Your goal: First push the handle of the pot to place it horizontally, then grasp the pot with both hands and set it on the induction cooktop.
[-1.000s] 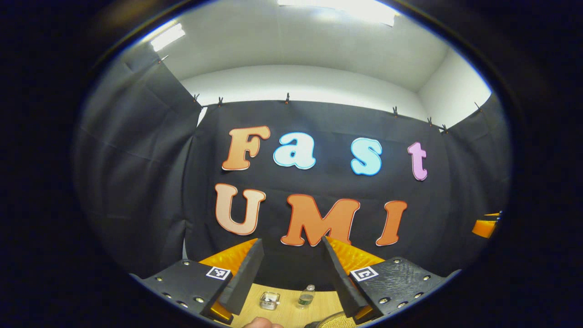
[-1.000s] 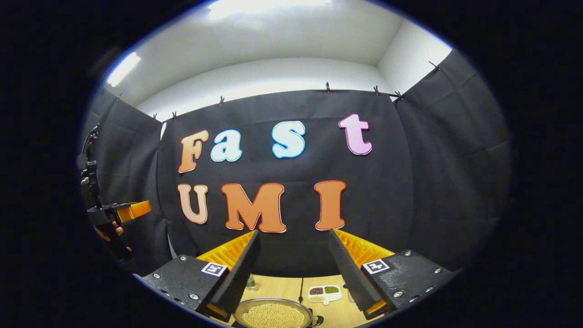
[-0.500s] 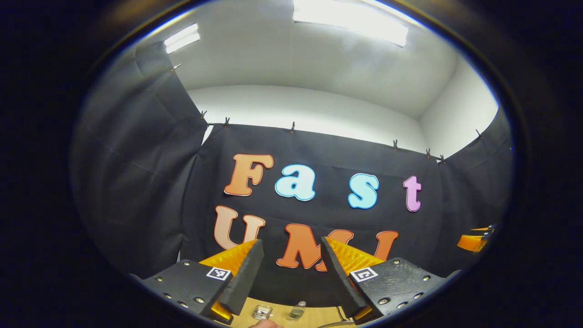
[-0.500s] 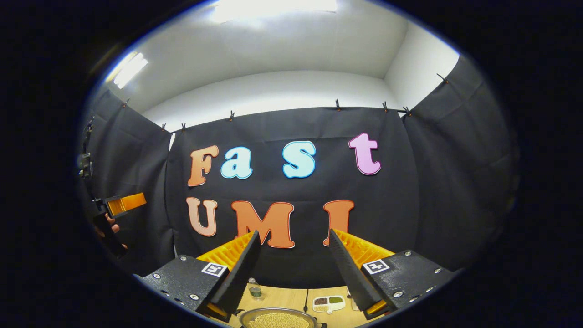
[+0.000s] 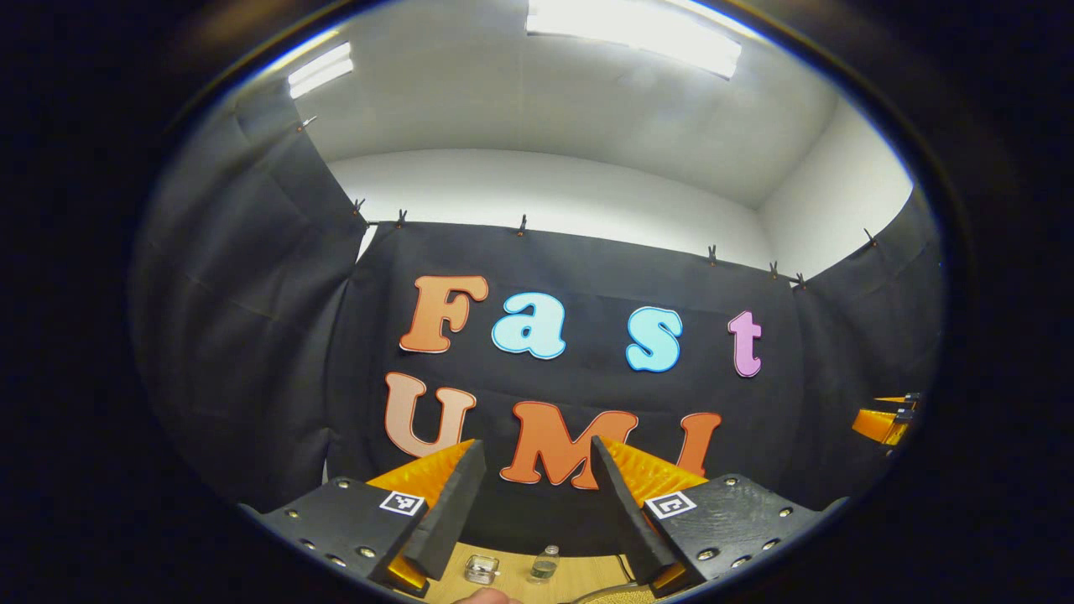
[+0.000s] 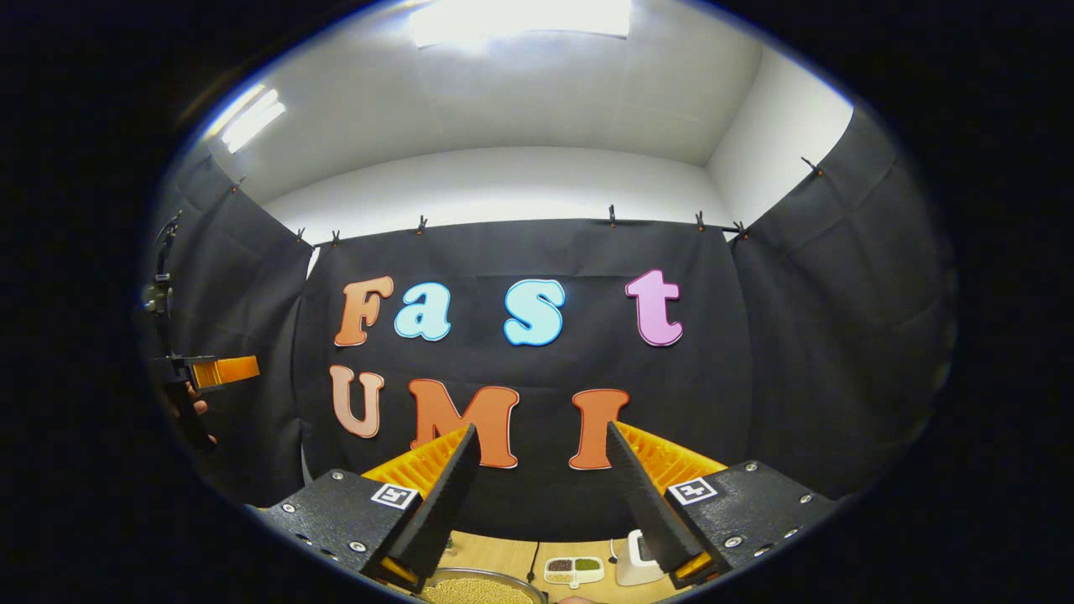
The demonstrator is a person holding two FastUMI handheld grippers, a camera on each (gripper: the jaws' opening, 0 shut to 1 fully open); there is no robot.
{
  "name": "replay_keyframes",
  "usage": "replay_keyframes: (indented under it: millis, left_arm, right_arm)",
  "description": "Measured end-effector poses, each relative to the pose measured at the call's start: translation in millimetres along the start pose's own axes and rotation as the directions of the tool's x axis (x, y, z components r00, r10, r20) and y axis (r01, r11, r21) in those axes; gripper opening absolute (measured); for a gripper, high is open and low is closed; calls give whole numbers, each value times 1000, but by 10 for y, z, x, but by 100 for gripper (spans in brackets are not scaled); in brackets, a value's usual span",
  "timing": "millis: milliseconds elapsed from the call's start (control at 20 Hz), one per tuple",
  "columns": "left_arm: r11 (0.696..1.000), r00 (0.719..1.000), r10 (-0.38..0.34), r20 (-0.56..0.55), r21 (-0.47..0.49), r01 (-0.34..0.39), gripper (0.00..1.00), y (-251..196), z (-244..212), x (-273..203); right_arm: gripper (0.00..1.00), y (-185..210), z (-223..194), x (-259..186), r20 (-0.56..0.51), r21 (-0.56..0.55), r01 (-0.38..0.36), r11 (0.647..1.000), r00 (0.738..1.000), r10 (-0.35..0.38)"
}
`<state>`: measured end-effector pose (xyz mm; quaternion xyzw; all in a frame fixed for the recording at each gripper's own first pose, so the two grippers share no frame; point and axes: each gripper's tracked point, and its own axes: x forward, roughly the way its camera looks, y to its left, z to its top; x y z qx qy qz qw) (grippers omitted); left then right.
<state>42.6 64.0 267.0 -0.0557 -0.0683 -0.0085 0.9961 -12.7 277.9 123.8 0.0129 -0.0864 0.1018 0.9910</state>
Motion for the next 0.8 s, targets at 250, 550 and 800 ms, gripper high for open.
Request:
replay_keyframes:
  millis: [250,550,800]
  left_arm:
    - [1000,1000,-25,15,12,25,79,-25,42,-8]
    - [997,997,-65,51,40,63,79,-100,153,-71]
    - [995,996,-85,31,54,83,79,-92,64,-44]
  right_arm:
    - [93,64,-23,-13,9,-22,3,1000,1000,-3]
    - [94,224,-85,-3,-8,-81,27,996,1000,-28]
    - [94,221,-209,43,-17,-83,53,995,998,-55]
